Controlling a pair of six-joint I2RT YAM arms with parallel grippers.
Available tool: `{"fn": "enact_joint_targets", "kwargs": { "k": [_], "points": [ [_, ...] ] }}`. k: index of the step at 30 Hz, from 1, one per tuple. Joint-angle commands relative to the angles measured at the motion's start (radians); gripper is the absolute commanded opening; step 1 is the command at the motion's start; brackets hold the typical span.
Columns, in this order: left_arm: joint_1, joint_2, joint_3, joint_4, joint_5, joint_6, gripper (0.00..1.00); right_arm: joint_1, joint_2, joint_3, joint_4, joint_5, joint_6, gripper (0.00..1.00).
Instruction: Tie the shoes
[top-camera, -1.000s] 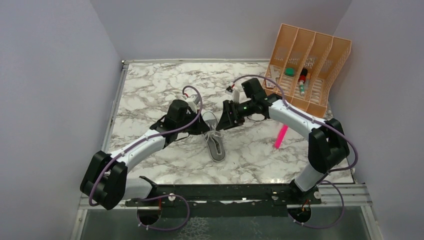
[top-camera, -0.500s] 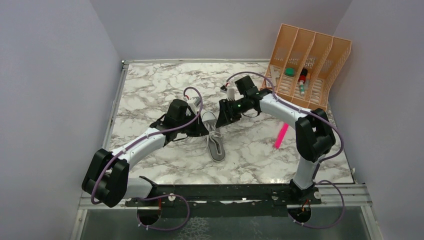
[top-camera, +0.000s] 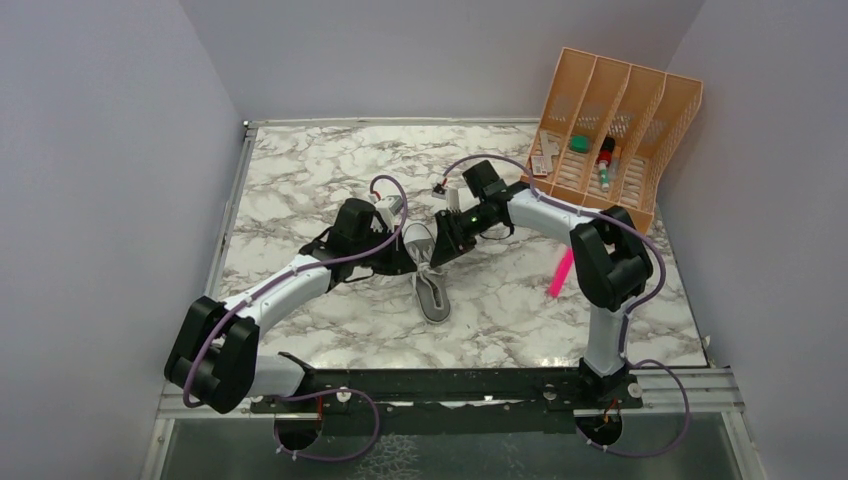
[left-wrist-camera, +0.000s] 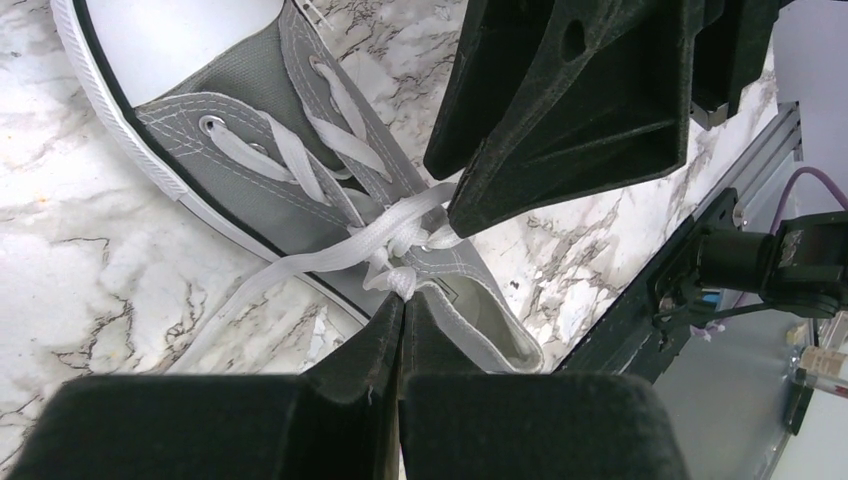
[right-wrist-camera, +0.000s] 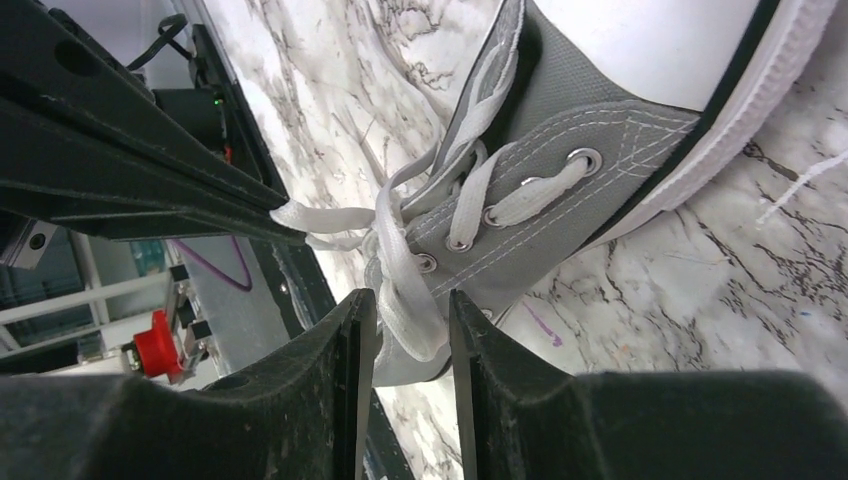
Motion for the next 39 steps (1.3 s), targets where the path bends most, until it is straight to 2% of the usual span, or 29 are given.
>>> {"fn": "enact_joint_targets", "kwargs": {
  "k": [1, 6, 8, 14, 15, 20, 31, 39],
  "points": [
    [0.015, 0.016, 0.041, -0.022, 0.048, 0.055, 0.00, 0.002, 0.017, 0.013, 0.016, -0.074, -0.023, 0.38],
    [0.020, 0.030, 0.058, -0.032, 0.067, 0.079, 0.00, 0.003, 0.026, 0.010, 0.033, -0.077, -0.025, 0.37],
    [0.021, 0.035, 0.064, -0.035, 0.070, 0.088, 0.00, 0.007, 0.038, 0.019, 0.027, -0.084, -0.032, 0.32],
    [0.028, 0.059, 0.098, -0.063, 0.062, 0.129, 0.00, 0.012, 0.004, 0.011, 0.027, -0.064, -0.051, 0.03],
    [0.028, 0.063, 0.103, -0.065, 0.062, 0.138, 0.00, 0.012, -0.008, 0.006, 0.031, -0.071, -0.058, 0.01],
    [0.035, 0.081, 0.121, -0.065, 0.051, 0.196, 0.01, 0.015, -0.068, -0.039, 0.088, -0.102, -0.078, 0.01],
    [0.057, 0.131, 0.114, 0.025, 0.169, 0.106, 0.06, 0.022, -0.074, -0.044, 0.099, -0.162, -0.116, 0.01],
    [0.063, 0.167, 0.128, 0.039, 0.202, 0.127, 0.12, 0.025, -0.051, -0.016, 0.085, -0.166, -0.126, 0.01]
  ]
}}
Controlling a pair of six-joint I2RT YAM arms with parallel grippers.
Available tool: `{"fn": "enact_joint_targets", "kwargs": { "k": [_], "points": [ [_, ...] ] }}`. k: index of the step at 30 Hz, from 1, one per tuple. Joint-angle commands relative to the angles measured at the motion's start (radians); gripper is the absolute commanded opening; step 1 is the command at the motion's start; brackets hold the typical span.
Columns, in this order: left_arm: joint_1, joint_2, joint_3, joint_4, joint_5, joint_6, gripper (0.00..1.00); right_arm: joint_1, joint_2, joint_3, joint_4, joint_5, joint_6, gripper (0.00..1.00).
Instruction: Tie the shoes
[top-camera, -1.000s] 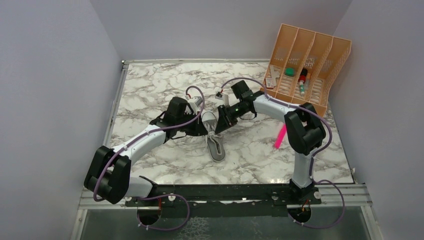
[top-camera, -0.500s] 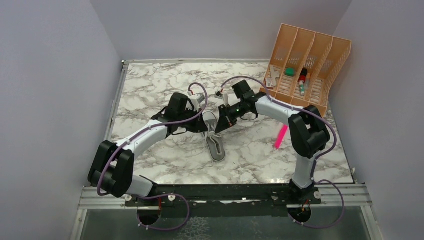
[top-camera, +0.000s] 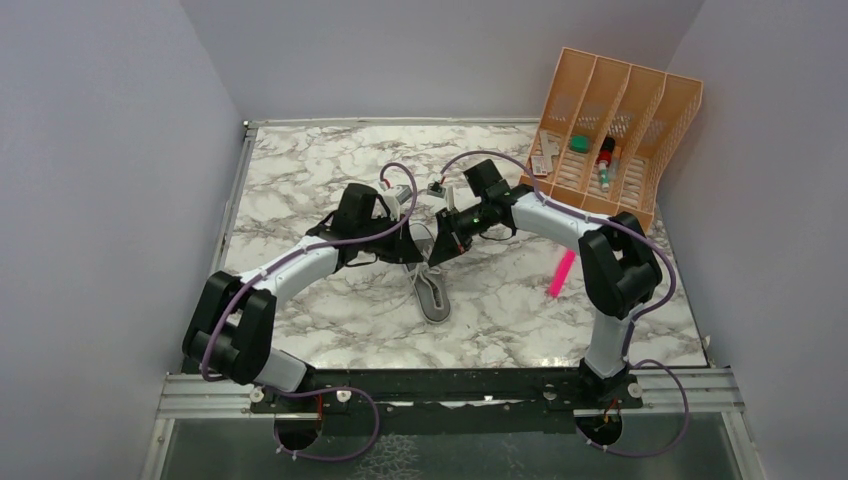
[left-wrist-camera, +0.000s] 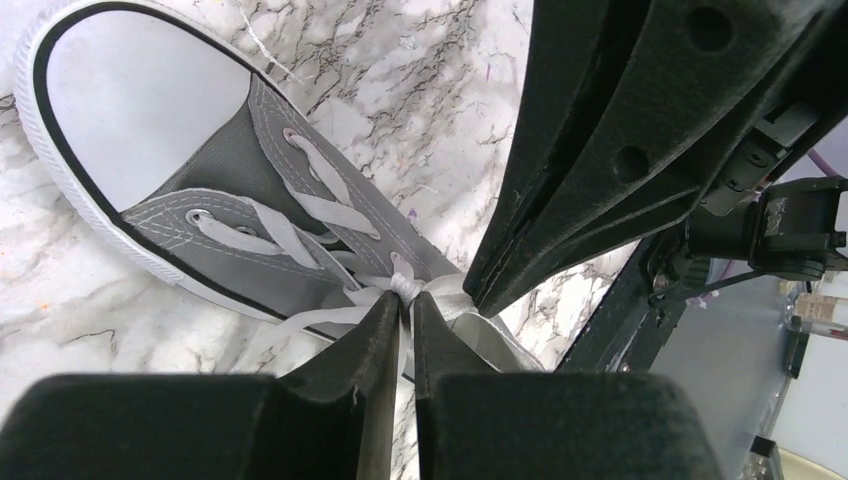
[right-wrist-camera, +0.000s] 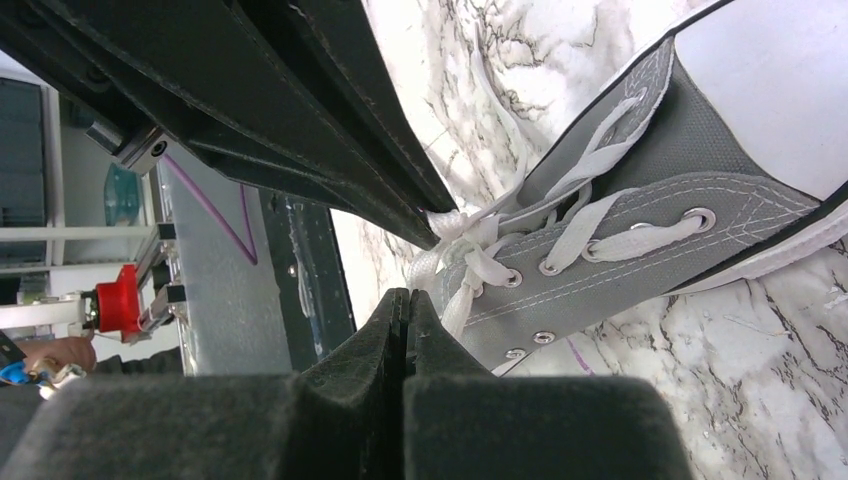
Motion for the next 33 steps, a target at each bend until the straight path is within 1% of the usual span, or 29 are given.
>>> {"fn": "enact_joint_targets", "kwargs": {
  "k": [1, 7, 9, 17, 23, 26, 30, 33],
  "points": [
    [0.013, 0.032, 0.017, 0.036, 0.054, 0.009, 0.13, 0.008, 0.015, 0.029, 0.005, -0.040, -0.019, 0.01],
    [0.016, 0.053, 0.016, 0.063, 0.091, -0.020, 0.27, 0.008, 0.014, 0.026, 0.004, -0.030, -0.019, 0.01],
    [0.015, 0.051, 0.009, 0.074, 0.098, -0.017, 0.30, 0.008, 0.016, 0.030, 0.003, -0.024, -0.018, 0.01],
    [0.021, 0.026, -0.017, 0.073, 0.103, 0.008, 0.33, 0.008, 0.021, 0.033, -0.005, 0.056, -0.008, 0.01],
    [0.024, 0.002, -0.052, 0.106, 0.111, 0.006, 0.36, 0.005, 0.032, 0.028, 0.002, 0.059, 0.025, 0.01],
    [0.025, 0.008, -0.061, 0.140, 0.144, -0.010, 0.39, 0.005, 0.037, 0.024, 0.010, 0.043, 0.028, 0.01],
    [0.027, -0.004, -0.079, 0.177, 0.145, -0.028, 0.42, 0.005, 0.044, 0.033, -0.006, 0.045, 0.013, 0.01],
    [0.025, 0.006, -0.077, 0.179, 0.168, -0.026, 0.44, 0.006, 0.040, 0.032, 0.008, 0.027, 0.022, 0.01]
  ]
}}
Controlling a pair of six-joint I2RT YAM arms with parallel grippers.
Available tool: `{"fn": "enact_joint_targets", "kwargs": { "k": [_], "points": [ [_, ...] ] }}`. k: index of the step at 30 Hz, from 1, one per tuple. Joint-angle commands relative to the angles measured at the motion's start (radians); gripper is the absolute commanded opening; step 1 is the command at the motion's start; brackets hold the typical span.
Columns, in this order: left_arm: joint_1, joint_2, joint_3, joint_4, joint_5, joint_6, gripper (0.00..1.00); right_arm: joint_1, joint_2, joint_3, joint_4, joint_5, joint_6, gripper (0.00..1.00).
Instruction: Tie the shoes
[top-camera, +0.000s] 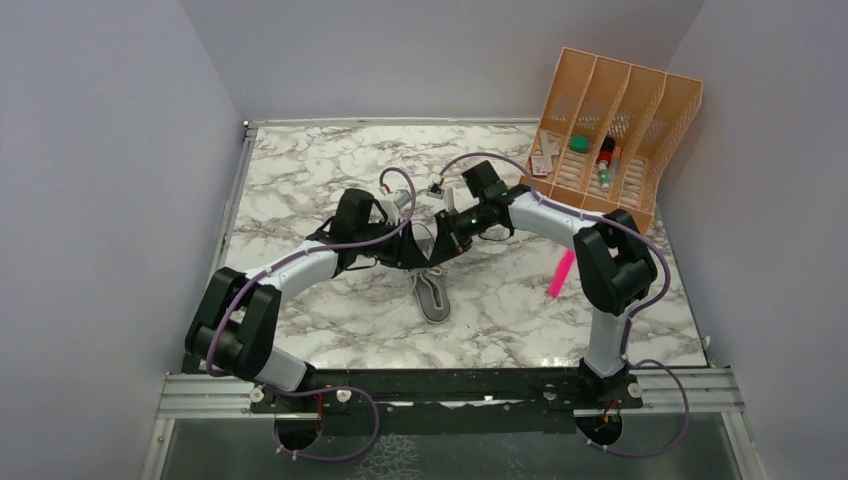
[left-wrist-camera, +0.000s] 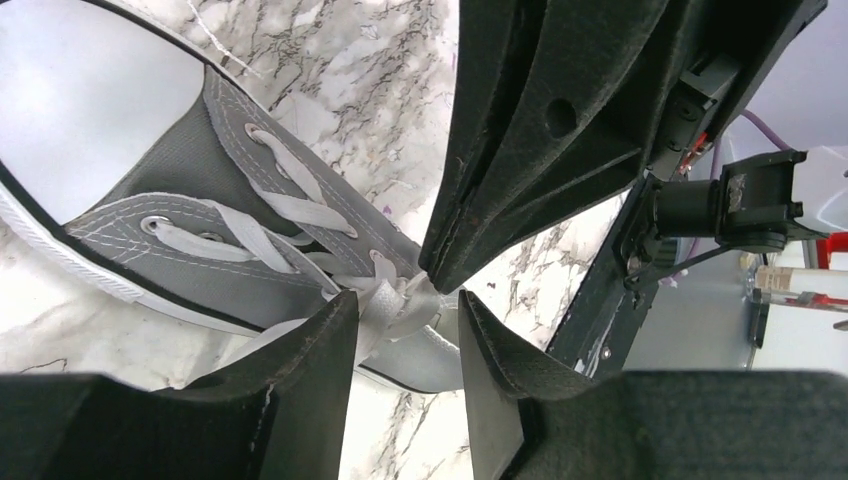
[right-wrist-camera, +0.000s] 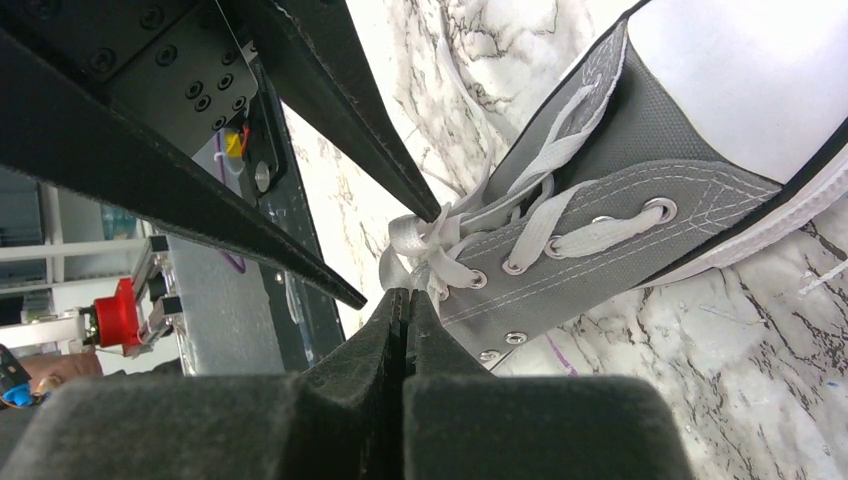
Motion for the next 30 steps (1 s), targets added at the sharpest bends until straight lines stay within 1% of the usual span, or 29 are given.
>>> {"fn": "enact_joint_targets", "kwargs": {
  "k": [1, 6, 11, 18, 24, 30],
  "points": [
    [0.007, -0.019, -0.013, 0.055, 0.068, -0.005, 0.44, 0.005, 0.009, 0.024, 0.012, -0.016, 0.004, 0.01],
    [0.007, -0.006, 0.006, 0.012, 0.075, 0.043, 0.43, 0.006, 0.008, 0.035, 0.012, -0.020, 0.008, 0.01],
    [0.007, 0.008, 0.027, -0.033, 0.065, 0.075, 0.38, 0.006, 0.008, 0.039, 0.028, -0.030, 0.025, 0.01],
    [0.007, 0.018, 0.045, -0.056, 0.039, 0.098, 0.23, 0.006, 0.011, 0.038, 0.029, -0.039, 0.028, 0.01],
    [0.006, 0.026, 0.064, -0.056, 0.020, 0.101, 0.23, 0.006, 0.010, 0.039, 0.038, -0.052, 0.038, 0.01],
    [0.006, 0.033, 0.068, -0.061, 0.021, 0.106, 0.28, 0.006, 0.006, 0.033, 0.043, -0.052, 0.042, 0.01]
  ]
}}
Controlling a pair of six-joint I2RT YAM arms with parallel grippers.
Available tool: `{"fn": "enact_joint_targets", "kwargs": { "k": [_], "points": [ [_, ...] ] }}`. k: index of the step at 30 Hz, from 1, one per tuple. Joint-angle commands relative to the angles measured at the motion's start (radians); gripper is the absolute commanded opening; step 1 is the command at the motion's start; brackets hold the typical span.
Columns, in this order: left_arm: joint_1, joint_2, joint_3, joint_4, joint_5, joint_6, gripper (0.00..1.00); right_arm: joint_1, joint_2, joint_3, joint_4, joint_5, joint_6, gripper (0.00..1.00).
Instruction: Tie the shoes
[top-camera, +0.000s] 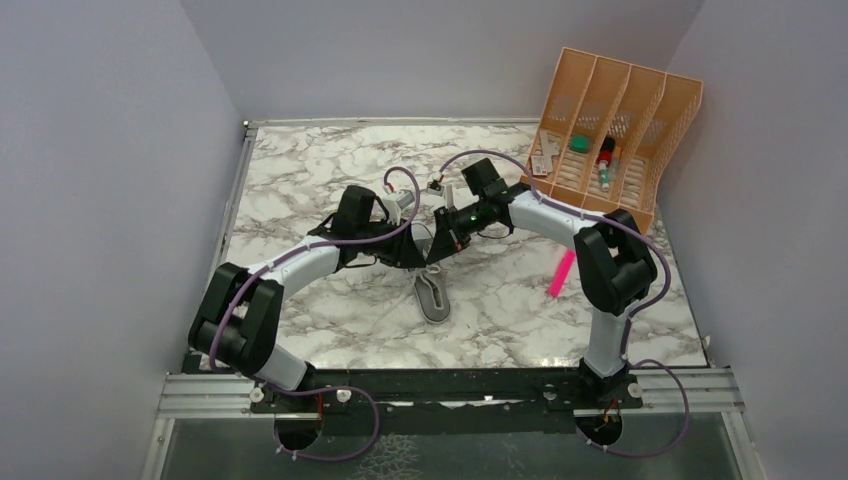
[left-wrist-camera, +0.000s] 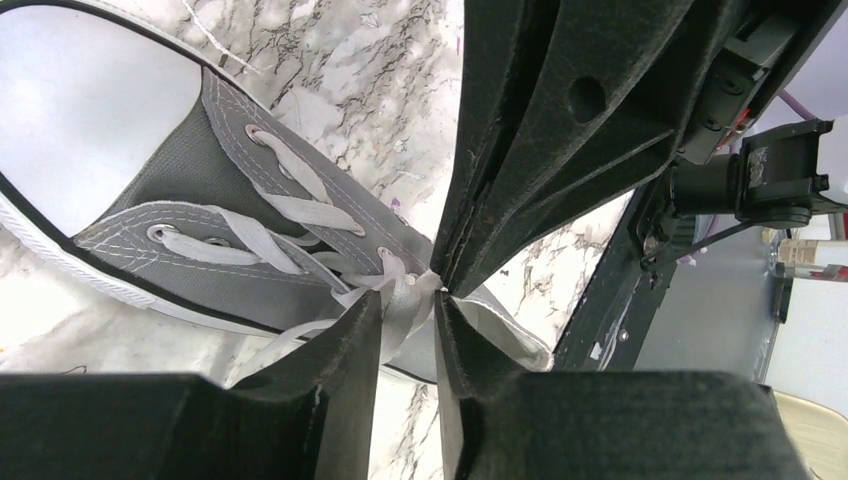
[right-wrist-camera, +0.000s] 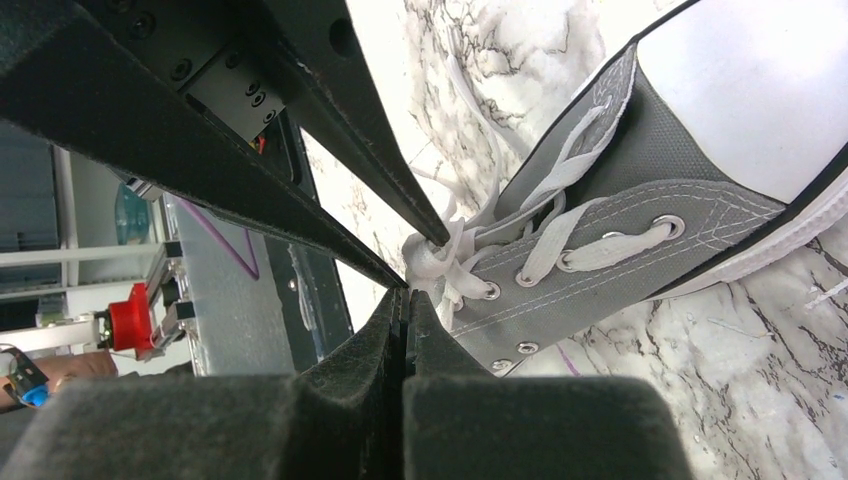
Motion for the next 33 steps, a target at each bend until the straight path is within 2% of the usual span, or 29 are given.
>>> {"fn": "enact_joint_targets", "kwargs": {
  "k": [1, 6, 11, 16, 19, 20, 24, 26, 30, 33],
  "points": [
    [0.004, 0.008, 0.031, -0.011, -0.008, 0.028, 0.30, 0.006, 0.004, 0.016, 0.033, -0.036, 0.014, 0.01],
    [0.004, 0.008, 0.029, -0.013, 0.008, 0.032, 0.34, 0.006, 0.006, 0.018, 0.037, -0.035, 0.017, 0.01],
    [0.004, 0.013, 0.037, -0.013, 0.002, 0.036, 0.32, 0.006, 0.010, 0.024, 0.034, -0.042, 0.015, 0.01],
    [0.003, 0.022, 0.048, -0.012, -0.024, 0.035, 0.17, 0.006, 0.010, 0.030, 0.036, -0.049, 0.024, 0.01],
    [0.003, 0.015, 0.057, -0.035, -0.054, 0.032, 0.05, 0.006, 0.002, 0.040, 0.020, -0.018, 0.043, 0.01],
    [0.003, 0.011, 0.059, -0.049, -0.069, 0.034, 0.04, 0.005, -0.002, 0.050, -0.011, 0.010, 0.054, 0.03],
    [0.004, 0.010, 0.066, -0.079, -0.059, -0.001, 0.01, 0.007, -0.069, 0.052, -0.079, 0.136, 0.117, 0.39],
    [0.004, 0.013, 0.071, -0.083, -0.059, -0.033, 0.00, 0.007, -0.117, 0.039, -0.124, 0.239, 0.143, 0.50],
    [0.004, 0.017, 0.088, -0.083, -0.061, -0.079, 0.00, 0.034, -0.213, -0.030, -0.154, 0.365, 0.175, 0.62],
    [0.004, 0.019, 0.095, -0.087, -0.056, -0.091, 0.00, 0.118, -0.285, -0.096, -0.100, 0.424, 0.223, 0.67]
  ]
}}
